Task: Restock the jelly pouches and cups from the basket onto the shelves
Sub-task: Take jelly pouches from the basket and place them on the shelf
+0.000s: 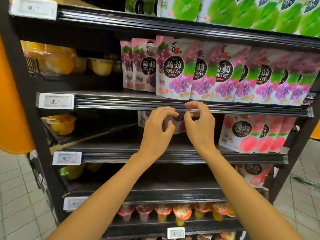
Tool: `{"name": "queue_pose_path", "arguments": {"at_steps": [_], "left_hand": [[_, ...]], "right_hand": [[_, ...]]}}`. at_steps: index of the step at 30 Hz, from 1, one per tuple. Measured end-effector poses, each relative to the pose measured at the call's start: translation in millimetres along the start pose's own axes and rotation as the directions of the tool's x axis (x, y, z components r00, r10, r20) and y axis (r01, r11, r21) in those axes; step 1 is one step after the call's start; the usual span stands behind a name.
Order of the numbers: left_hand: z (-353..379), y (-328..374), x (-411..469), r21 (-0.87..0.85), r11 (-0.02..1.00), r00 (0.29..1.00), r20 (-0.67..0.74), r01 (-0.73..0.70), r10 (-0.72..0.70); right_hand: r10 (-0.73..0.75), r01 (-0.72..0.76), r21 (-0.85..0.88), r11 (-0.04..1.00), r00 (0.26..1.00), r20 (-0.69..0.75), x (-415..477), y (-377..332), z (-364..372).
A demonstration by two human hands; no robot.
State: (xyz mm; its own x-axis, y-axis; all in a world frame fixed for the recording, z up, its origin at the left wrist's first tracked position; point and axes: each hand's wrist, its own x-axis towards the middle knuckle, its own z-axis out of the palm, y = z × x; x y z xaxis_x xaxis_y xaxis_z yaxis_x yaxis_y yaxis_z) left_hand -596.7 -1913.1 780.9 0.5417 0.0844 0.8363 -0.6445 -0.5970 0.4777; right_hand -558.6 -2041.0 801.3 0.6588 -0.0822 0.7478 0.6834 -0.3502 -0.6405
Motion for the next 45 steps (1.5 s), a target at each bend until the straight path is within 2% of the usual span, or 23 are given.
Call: {"name": "queue_pose_path", "arguments": {"at_steps": [4,7,10,12,15,21,23,25,27,29,32,36,41,43,45], "left_hand": [[-6,-9,-35,0.013,0.998,0.998,0.017,0.068,-0.069],[-9,-23,-76,-0.042,0.971,0.97,0.08,0.234,-0.23],[-12,-48,-130,-0.075,0.9,0.897,0.148,0.43,-0.417],[-14,-66,-177,-0.055,0.823,0.816,0.182,0.566,-0.549],[-16,-97,-263,0.005,0.689,0.668,0.235,0.725,-0.706],[-21,-134,-433,0.12,0.375,0.337,0.253,0.919,-0.907],[-25,-141,-488,0.172,0.276,0.229,0.25,0.946,-0.941],[-28,-149,-543,0.198,0.202,0.157,0.224,0.959,-0.962],[-29,-157,-595,0.243,0.11,0.062,0.197,0.964,-0.978],[-28,-167,-650,0.332,-0.007,-0.066,0.166,0.943,-0.984],[-24,-183,-729,0.319,-0.13,-0.163,0.08,0.939,-0.983],[-9,-213,-809,0.359,-0.263,-0.299,0.047,0.895,-0.953],[10,-266,-888,0.261,-0.521,-0.538,-0.008,0.812,-0.843],[21,-287,-911,0.234,-0.569,-0.582,-0.016,0.789,-0.813],[33,-308,-928,0.12,-0.635,-0.644,0.048,0.763,-0.764]], "right_hand": [[0.086,-0.087,0.027,0.996,0.995,0.042,-38,15,1],[0.159,-0.161,0.01,0.987,0.981,0.109,-80,37,3],[0.298,-0.298,-0.032,0.954,0.931,0.21,-133,67,7],[0.422,-0.417,-0.086,0.905,0.855,0.301,-178,92,9],[0.571,-0.557,-0.173,0.812,0.698,0.433,-256,131,13],[0.773,-0.728,-0.353,0.587,0.376,0.51,-414,198,22],[0.819,-0.724,-0.456,0.518,0.267,0.507,-470,220,25],[0.851,-0.709,-0.539,0.455,0.168,0.497,-522,240,31],[0.878,-0.703,-0.592,0.394,0.098,0.468,-568,257,35],[0.885,-0.688,-0.627,0.364,0.046,0.463,-611,274,41],[0.863,-0.667,-0.649,0.365,-0.019,0.505,-671,304,50],[0.853,-0.591,-0.72,0.363,-0.1,0.513,-743,348,74],[0.85,-0.573,-0.78,0.25,-0.256,0.461,-829,399,110],[0.847,-0.525,-0.81,0.262,-0.276,0.453,-860,417,126],[0.851,-0.526,-0.816,0.241,-0.289,0.438,-886,431,144]]}}
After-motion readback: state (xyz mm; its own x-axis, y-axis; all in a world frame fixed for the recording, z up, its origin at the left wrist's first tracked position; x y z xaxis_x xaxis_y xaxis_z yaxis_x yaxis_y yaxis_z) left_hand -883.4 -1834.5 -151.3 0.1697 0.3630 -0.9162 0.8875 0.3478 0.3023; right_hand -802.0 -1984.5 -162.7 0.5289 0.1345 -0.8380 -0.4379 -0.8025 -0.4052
